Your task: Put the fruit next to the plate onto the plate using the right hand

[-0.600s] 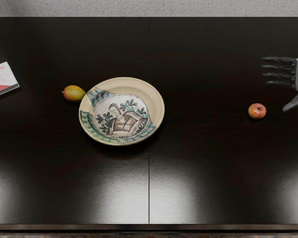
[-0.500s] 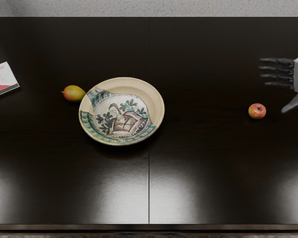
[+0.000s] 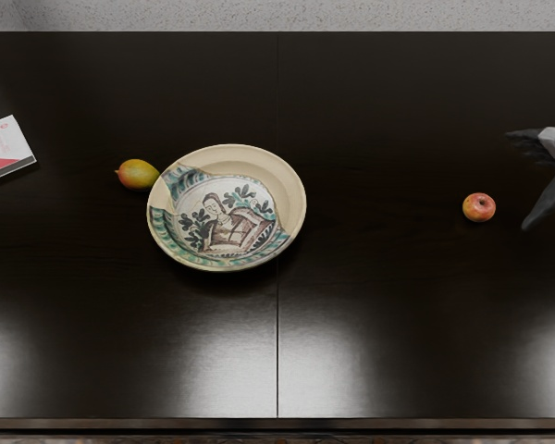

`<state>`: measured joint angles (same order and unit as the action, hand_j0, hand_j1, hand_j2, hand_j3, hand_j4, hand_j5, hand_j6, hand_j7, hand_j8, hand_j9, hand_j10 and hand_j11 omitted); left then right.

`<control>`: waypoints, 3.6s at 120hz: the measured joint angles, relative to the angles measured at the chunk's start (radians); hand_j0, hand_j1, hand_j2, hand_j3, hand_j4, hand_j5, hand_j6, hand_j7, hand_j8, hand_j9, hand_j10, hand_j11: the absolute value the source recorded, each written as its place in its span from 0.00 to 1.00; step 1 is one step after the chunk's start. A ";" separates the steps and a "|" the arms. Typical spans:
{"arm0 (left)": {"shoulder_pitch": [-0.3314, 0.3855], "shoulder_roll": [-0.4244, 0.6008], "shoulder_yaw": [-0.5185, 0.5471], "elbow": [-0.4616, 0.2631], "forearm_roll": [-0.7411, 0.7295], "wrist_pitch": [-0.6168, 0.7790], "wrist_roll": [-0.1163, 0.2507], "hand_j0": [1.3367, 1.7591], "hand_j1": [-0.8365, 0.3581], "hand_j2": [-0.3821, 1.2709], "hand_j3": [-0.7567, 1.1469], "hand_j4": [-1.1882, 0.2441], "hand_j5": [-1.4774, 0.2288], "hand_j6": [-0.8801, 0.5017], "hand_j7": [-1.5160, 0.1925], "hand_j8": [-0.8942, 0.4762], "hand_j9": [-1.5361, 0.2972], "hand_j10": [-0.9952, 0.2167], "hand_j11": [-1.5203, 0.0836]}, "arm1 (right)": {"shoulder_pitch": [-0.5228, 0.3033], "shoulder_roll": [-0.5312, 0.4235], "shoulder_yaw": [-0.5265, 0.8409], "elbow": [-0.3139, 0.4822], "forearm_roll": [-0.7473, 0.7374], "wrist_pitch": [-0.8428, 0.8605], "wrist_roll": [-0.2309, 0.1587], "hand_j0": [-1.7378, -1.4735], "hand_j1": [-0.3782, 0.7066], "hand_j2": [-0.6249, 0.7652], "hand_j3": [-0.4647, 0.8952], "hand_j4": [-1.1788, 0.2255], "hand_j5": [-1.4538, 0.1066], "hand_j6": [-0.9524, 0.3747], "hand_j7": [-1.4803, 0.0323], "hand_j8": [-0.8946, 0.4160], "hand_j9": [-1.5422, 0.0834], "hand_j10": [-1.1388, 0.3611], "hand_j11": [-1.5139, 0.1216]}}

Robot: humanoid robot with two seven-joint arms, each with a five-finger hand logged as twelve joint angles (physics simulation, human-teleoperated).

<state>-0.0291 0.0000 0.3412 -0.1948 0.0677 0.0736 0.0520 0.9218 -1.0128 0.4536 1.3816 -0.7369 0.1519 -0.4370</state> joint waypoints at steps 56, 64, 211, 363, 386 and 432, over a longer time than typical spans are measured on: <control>0.000 0.000 0.000 0.000 0.000 0.000 0.000 0.76 0.76 0.26 0.40 0.67 0.69 0.47 0.71 0.48 0.67 0.63 0.76 | -0.048 0.218 -0.088 -0.023 -0.325 -0.297 -0.100 0.30 0.18 0.43 0.34 0.73 0.81 0.60 0.86 0.57 0.84 0.66 0.81; 0.000 0.000 0.000 0.000 0.000 0.000 0.000 0.76 0.76 0.26 0.40 0.67 0.69 0.47 0.71 0.48 0.67 0.63 0.76 | -0.049 0.233 -0.108 -0.032 -0.346 -0.328 -0.101 0.30 0.20 0.43 0.34 0.72 0.80 0.59 0.84 0.55 0.82 0.65 0.80; 0.000 0.000 0.000 0.000 0.000 0.000 0.000 0.76 0.76 0.26 0.40 0.67 0.69 0.47 0.71 0.48 0.67 0.63 0.76 | -0.063 0.335 -0.193 -0.107 -0.361 -0.459 -0.106 0.30 0.51 0.39 0.34 0.52 0.56 0.38 0.60 0.35 0.60 0.46 0.58; 0.000 0.000 0.000 0.000 0.000 0.000 0.000 0.76 0.76 0.26 0.40 0.67 0.69 0.47 0.71 0.48 0.67 0.63 0.76 | 0.002 0.211 -0.150 0.133 -0.287 -0.445 -0.115 0.30 0.57 0.59 0.34 0.44 0.45 0.29 0.48 0.35 0.48 0.37 0.46; 0.000 0.000 0.000 0.000 0.000 0.000 0.000 0.76 0.76 0.26 0.40 0.67 0.69 0.47 0.71 0.48 0.67 0.63 0.76 | 0.027 0.220 -0.148 0.179 -0.284 -0.444 -0.132 0.30 0.58 0.61 0.34 0.43 0.44 0.29 0.48 0.35 0.48 0.38 0.46; 0.000 0.000 0.000 0.000 0.000 0.000 0.000 0.76 0.76 0.26 0.40 0.67 0.69 0.47 0.71 0.48 0.67 0.63 0.76 | 0.067 0.304 -0.149 0.195 -0.286 -0.441 -0.169 0.30 0.61 0.62 0.34 0.42 0.43 0.31 0.47 0.36 0.48 0.39 0.46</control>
<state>-0.0291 0.0000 0.3414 -0.1948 0.0676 0.0736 0.0520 0.9887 -0.7091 0.3050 1.5766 -1.0226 -0.2892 -0.6061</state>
